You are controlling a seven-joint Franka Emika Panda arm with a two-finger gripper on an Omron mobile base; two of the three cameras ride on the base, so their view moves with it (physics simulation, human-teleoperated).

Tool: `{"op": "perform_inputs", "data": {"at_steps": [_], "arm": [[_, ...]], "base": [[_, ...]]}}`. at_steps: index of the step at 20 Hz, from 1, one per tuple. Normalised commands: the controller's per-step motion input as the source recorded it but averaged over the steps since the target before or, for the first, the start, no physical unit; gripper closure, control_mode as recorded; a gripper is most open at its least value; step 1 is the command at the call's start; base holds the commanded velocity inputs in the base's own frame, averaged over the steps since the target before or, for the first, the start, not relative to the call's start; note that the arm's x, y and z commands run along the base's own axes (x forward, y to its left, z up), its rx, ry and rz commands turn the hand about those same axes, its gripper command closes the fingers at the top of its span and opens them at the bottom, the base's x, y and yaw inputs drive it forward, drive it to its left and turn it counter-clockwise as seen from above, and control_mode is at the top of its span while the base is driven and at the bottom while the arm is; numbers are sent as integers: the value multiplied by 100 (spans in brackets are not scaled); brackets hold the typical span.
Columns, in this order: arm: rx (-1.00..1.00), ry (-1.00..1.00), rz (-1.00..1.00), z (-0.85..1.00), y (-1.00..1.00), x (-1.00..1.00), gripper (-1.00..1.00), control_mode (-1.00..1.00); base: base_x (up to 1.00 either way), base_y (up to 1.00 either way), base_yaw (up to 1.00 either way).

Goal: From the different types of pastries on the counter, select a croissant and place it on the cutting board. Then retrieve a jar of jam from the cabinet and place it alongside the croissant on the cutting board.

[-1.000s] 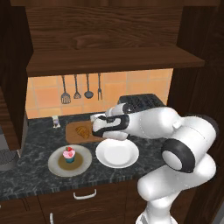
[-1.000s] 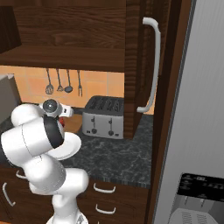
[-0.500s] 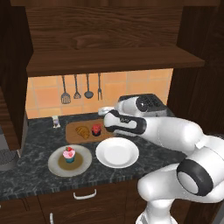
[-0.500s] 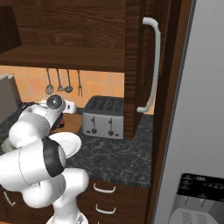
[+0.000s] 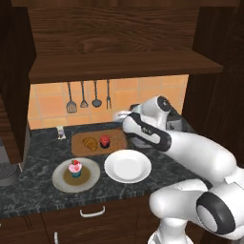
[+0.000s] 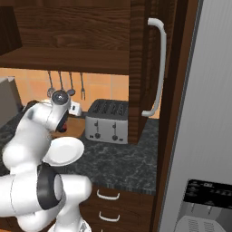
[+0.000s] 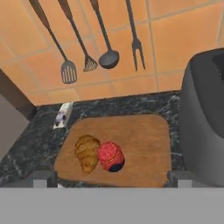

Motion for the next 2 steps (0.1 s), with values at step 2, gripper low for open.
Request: {"op": "perform_inputs", "data": {"at_steps": [2], "arm": [[0, 14, 0, 24, -20, -16, -100, -100]], "base": [[0, 0, 0]]}}
